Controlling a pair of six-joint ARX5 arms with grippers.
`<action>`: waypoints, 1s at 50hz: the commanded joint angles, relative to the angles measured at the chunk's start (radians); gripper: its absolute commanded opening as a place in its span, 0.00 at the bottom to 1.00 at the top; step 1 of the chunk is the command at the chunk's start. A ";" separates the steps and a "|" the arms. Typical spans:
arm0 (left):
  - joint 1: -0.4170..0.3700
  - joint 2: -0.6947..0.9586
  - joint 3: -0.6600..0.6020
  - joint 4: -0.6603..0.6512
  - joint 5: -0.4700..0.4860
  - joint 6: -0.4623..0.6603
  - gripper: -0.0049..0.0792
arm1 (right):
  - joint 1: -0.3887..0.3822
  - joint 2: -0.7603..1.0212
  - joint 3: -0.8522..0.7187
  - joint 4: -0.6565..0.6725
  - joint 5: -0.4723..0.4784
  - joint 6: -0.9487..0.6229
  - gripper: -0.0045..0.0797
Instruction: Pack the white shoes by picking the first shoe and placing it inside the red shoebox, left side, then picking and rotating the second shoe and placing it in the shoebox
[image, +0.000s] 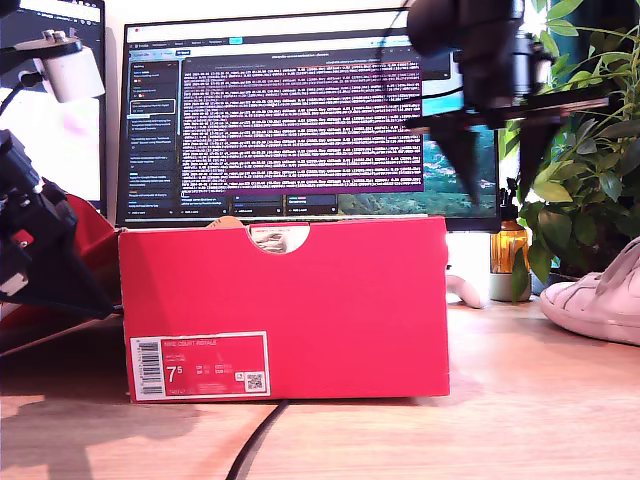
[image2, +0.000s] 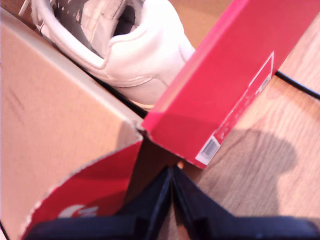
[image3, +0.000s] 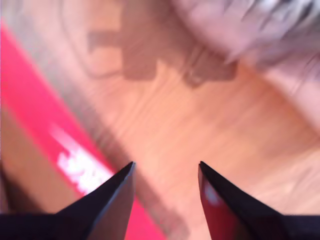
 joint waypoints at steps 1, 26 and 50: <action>-0.002 0.004 -0.004 0.008 0.002 -0.006 0.04 | -0.006 -0.047 0.010 -0.001 0.020 0.009 0.48; -0.002 0.004 -0.004 0.008 0.002 -0.006 0.04 | -0.110 -0.219 -0.074 -0.005 0.090 0.003 0.80; -0.002 0.004 -0.004 0.008 0.002 -0.006 0.04 | -0.204 -0.439 -0.495 -0.005 0.101 0.256 0.80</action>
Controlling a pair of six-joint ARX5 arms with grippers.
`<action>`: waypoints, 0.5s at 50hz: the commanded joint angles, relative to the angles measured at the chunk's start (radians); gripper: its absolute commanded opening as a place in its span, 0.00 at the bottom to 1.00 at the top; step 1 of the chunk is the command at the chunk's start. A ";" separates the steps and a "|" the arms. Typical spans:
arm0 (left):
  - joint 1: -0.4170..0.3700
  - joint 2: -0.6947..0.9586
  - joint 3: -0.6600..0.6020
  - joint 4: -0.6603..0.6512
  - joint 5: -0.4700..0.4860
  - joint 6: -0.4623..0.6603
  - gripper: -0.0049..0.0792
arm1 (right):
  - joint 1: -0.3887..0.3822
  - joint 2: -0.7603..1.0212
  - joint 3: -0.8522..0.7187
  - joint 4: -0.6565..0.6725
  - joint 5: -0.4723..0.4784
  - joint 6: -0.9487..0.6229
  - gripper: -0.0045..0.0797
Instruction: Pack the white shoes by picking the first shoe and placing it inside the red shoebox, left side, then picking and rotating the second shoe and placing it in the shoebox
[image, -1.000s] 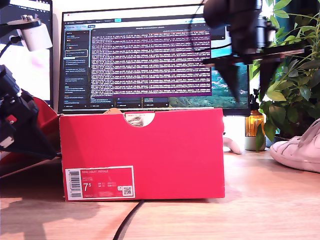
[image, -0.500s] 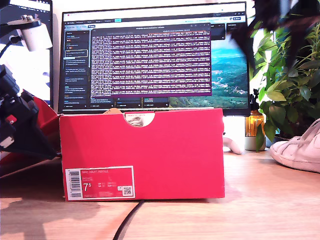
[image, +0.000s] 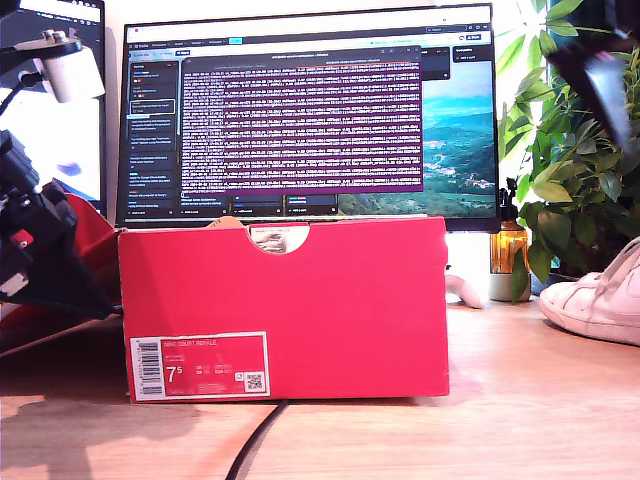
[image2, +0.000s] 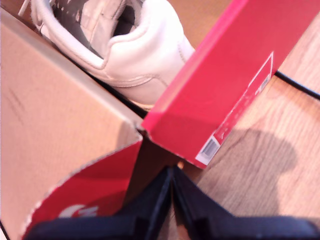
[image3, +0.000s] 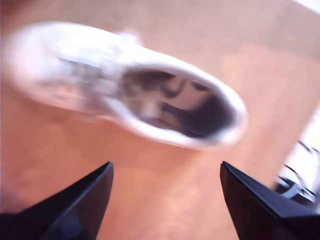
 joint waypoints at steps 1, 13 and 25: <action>-0.002 0.004 -0.004 0.008 0.002 -0.006 0.04 | -0.017 -0.023 -0.061 -0.002 0.010 0.042 0.80; -0.002 0.004 -0.004 0.008 0.002 -0.006 0.04 | -0.039 -0.033 -0.180 -0.002 0.036 0.127 0.80; -0.002 0.004 -0.004 0.008 0.002 -0.006 0.04 | -0.070 -0.032 -0.230 0.000 0.068 0.182 0.79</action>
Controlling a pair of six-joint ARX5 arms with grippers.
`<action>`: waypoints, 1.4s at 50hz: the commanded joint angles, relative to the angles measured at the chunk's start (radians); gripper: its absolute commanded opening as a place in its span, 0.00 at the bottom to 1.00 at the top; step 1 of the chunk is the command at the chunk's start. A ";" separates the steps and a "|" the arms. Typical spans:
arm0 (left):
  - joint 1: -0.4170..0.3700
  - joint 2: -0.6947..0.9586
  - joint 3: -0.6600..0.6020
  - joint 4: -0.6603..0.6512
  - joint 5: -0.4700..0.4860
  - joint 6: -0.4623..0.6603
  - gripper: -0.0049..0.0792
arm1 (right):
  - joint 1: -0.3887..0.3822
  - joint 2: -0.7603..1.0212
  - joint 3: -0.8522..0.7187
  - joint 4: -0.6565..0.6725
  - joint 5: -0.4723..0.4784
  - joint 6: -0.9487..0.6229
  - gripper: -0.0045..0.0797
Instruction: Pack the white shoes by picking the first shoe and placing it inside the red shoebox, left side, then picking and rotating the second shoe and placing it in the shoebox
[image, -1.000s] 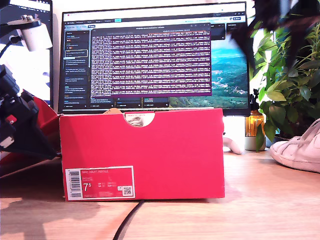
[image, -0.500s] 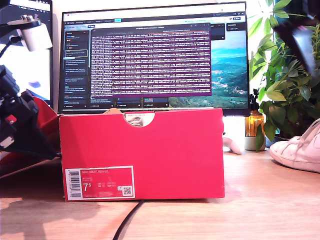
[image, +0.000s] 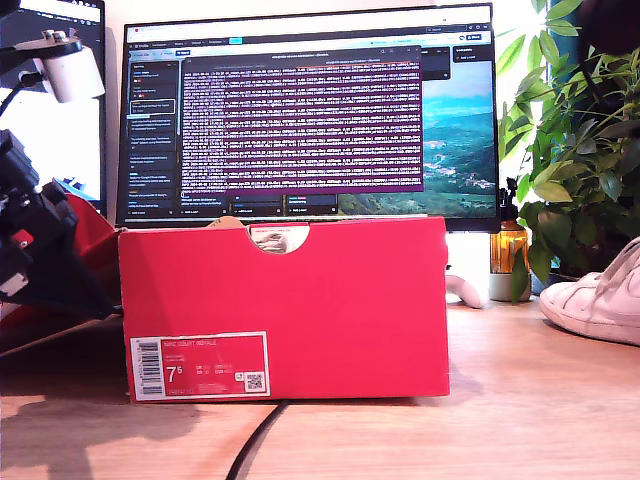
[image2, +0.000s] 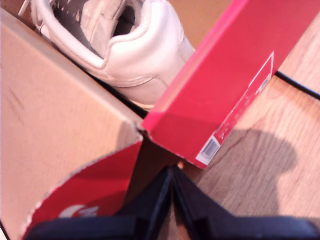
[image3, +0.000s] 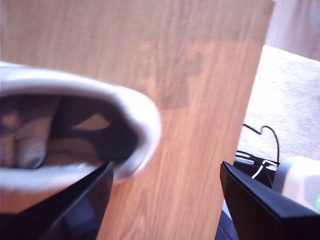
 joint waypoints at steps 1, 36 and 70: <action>-0.002 0.004 -0.004 0.008 0.002 -0.006 0.04 | -0.011 -0.010 -0.027 0.002 0.014 0.019 0.79; -0.002 0.004 -0.004 0.008 0.002 -0.006 0.04 | -0.084 -0.002 -0.233 0.312 -0.050 0.014 0.75; -0.002 0.004 -0.004 0.008 0.002 -0.006 0.04 | -0.102 0.016 -0.209 0.399 -0.092 -0.292 0.04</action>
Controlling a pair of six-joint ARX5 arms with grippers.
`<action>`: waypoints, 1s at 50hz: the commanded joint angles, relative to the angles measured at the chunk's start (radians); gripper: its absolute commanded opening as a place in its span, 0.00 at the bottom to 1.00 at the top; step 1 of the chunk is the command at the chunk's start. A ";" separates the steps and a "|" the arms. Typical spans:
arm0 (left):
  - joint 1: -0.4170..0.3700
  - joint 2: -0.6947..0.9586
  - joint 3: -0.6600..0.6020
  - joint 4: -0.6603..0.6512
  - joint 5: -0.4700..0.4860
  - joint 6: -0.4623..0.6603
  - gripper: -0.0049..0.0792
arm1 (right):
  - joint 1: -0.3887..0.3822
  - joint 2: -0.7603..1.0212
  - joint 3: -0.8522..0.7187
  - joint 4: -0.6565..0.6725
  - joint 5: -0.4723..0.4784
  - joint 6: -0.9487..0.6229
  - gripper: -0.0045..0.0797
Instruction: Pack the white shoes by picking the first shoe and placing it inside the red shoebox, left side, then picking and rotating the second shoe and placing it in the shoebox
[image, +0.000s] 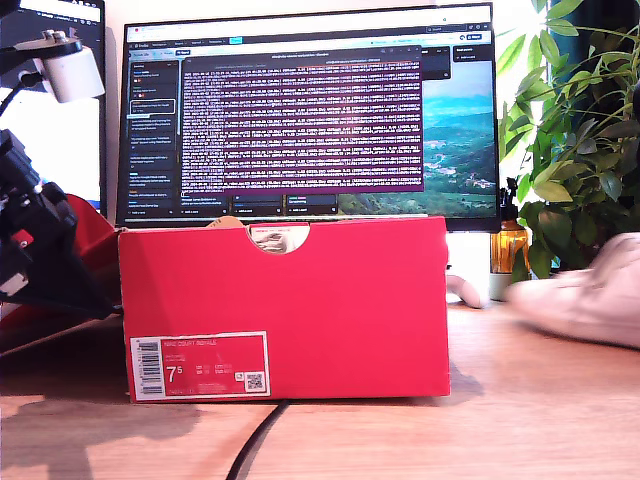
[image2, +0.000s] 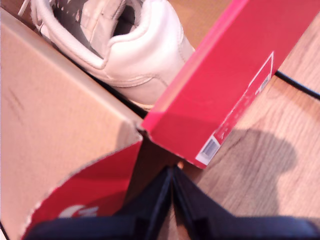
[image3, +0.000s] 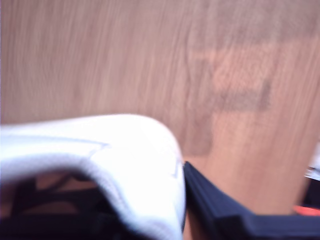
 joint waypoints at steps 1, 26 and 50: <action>-0.002 0.004 -0.004 0.008 0.002 -0.006 0.04 | 0.002 0.003 0.079 0.002 0.001 -0.158 0.04; -0.002 0.004 -0.004 0.008 0.002 -0.006 0.04 | 0.024 0.003 0.588 -0.145 -0.103 -1.164 0.04; -0.002 0.004 -0.004 0.008 0.002 -0.006 0.04 | 0.185 0.006 0.790 0.071 -0.428 -1.666 0.04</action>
